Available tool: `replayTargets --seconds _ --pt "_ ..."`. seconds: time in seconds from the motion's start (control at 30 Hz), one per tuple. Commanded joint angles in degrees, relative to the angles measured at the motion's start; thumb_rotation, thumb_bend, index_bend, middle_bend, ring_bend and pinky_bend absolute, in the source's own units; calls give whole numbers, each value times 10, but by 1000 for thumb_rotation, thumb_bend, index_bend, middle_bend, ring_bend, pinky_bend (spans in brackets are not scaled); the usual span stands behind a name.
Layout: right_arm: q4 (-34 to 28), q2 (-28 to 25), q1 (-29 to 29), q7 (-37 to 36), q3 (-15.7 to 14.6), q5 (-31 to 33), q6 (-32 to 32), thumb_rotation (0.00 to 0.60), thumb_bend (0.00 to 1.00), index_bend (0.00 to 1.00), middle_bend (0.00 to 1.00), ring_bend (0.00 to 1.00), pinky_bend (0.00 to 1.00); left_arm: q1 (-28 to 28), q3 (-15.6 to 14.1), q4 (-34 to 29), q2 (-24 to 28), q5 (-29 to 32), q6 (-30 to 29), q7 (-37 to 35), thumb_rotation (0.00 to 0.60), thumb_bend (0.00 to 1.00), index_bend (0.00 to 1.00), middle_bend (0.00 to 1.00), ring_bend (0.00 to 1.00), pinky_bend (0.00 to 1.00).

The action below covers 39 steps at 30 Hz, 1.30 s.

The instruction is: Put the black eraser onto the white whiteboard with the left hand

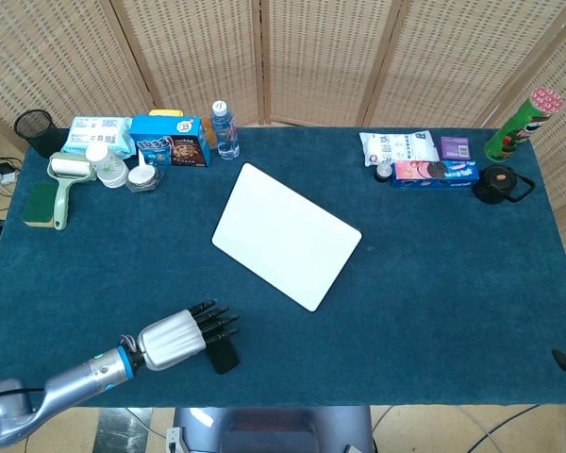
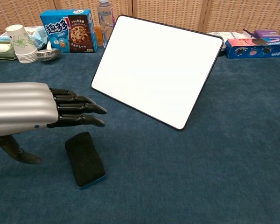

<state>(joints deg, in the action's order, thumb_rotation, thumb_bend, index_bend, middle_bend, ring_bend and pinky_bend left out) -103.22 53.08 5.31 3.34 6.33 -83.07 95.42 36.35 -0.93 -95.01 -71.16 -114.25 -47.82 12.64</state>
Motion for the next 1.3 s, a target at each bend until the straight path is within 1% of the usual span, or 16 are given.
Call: replayTargets --seconds 0.03,0.27,0.37,0.47,0.53,0.57,0.63,0.73,0.83,0.9,0.97,1.07,1.17,1.3 --pt "0 -1 0 -2 0 0 0 600 6 82 51 11 0 18 2 9 -22 15 20 14 600 207 0 0 0 138" --pt "2 -3 0 -10 1 2 -1 600 6 82 51 11 0 38 1 26 -58 47 49 32 600 207 0 13 15 167" --pt "2 -4 0 -12 0 1 -1 600 5 82 51 11 0 47 -1 34 -76 58 59 47 600 208 23 65 54 197" --pt "2 -5 0 -14 0 0 -1 600 6 82 51 11 0 51 -3 38 -90 70 65 63 600 210 119 136 108 252" --pt "2 -6 0 -15 0 0 -1 600 6 82 51 11 0 52 -4 41 -96 75 65 71 600 211 218 193 159 304" --pt "2 -6 0 -16 0 0 -1 600 6 82 51 11 0 53 -4 43 -99 78 65 75 600 212 249 215 177 321" --pt "3 -6 1 -18 0 0 -1 600 6 82 51 11 0 53 -6 45 -105 82 63 81 600 219 336 292 240 370" --pt "3 -7 1 -21 1 1 0 600 6 82 51 11 0 53 -9 51 -115 80 47 85 600 238 430 379 322 430" --pt "4 -7 1 -22 1 1 0 600 6 82 51 11 0 53 -12 58 -121 80 32 84 600 247 489 426 364 458" --pt "3 -7 1 -22 1 1 0 600 6 82 51 11 0 53 -13 61 -124 80 24 83 600 248 513 445 381 470" --pt "3 -7 1 -22 1 1 0 600 7 82 51 11 0 50 -11 62 -122 76 0 80 600 249 517 450 386 473" --pt "2 -8 1 -21 0 0 -1 600 6 82 51 11 0 48 -5 65 -118 74 -33 71 600 251 517 451 386 473" --pt "1 -8 1 -22 -1 -1 -2 600 6 82 51 11 0 49 11 75 -116 76 -67 68 600 253 517 450 387 476" --pt "1 -8 0 -22 -3 -3 -5 600 7 82 51 11 0 59 57 114 -122 96 -106 61 600 253 517 451 386 481"
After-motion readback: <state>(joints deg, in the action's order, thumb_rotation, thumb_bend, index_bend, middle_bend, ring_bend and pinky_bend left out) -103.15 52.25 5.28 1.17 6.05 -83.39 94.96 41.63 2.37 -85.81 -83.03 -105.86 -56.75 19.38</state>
